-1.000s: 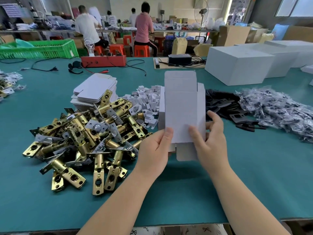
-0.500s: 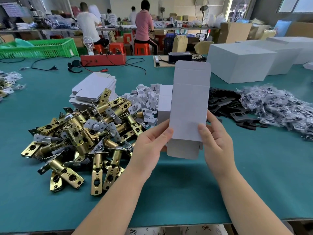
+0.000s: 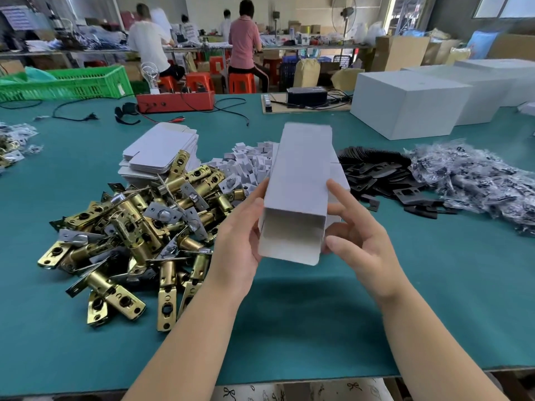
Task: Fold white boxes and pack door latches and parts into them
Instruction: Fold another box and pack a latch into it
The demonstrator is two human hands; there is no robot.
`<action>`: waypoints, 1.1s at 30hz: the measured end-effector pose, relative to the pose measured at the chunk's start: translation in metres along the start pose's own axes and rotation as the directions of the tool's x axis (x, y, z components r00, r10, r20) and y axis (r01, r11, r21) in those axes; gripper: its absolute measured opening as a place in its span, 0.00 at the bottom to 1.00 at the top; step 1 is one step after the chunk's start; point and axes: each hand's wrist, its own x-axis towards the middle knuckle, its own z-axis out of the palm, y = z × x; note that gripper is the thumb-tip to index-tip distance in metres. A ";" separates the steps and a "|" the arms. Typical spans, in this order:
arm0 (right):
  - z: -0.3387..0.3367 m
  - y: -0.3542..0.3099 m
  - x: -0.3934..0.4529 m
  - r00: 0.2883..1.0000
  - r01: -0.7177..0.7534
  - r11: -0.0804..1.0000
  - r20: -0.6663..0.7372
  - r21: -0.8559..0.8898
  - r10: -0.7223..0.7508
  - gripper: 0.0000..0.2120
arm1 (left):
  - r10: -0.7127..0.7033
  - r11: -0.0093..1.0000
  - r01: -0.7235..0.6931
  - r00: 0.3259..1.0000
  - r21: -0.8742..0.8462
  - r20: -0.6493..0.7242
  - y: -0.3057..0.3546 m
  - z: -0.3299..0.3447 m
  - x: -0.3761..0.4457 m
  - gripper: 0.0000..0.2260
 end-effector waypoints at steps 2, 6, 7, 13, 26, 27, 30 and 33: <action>-0.002 0.000 0.002 1.000 -0.021 0.997 0.009 0.073 0.021 0.30 | -0.012 1.000 0.012 0.995 -0.001 0.096 0.002 -0.003 0.000 0.19; -0.004 0.000 0.005 0.998 -0.035 0.991 -0.041 0.131 0.040 0.29 | -0.011 0.999 0.007 0.991 0.035 0.137 0.002 -0.005 -0.002 0.21; -0.004 0.000 0.006 0.998 -0.038 0.989 -0.050 0.141 0.046 0.29 | -0.010 0.999 0.004 0.991 0.042 0.137 0.001 -0.005 -0.002 0.20; -0.005 -0.001 0.005 0.999 -0.048 0.990 -0.017 0.133 0.050 0.28 | 0.081 0.968 -0.091 0.995 0.235 0.052 -0.004 -0.008 0.000 0.22; 0.002 0.002 0.006 0.989 0.024 0.983 -0.141 -0.182 -0.050 0.26 | 0.297 0.760 -0.266 0.954 0.593 0.047 -0.009 -0.008 -0.001 0.17; 0.003 0.002 0.006 0.987 0.034 0.976 -0.145 -0.216 -0.066 0.26 | 0.287 0.769 -0.259 0.957 0.585 0.047 -0.009 -0.008 0.000 0.18; 0.004 0.005 0.005 0.981 0.038 0.963 -0.174 -0.267 -0.087 0.29 | 0.248 0.818 -0.237 0.967 0.524 0.051 -0.010 -0.007 0.000 0.20; 0.005 0.005 0.003 0.984 0.075 0.975 -0.145 -0.211 -0.107 0.24 | 0.228 0.853 -0.209 0.974 0.478 0.019 -0.010 -0.008 0.002 0.18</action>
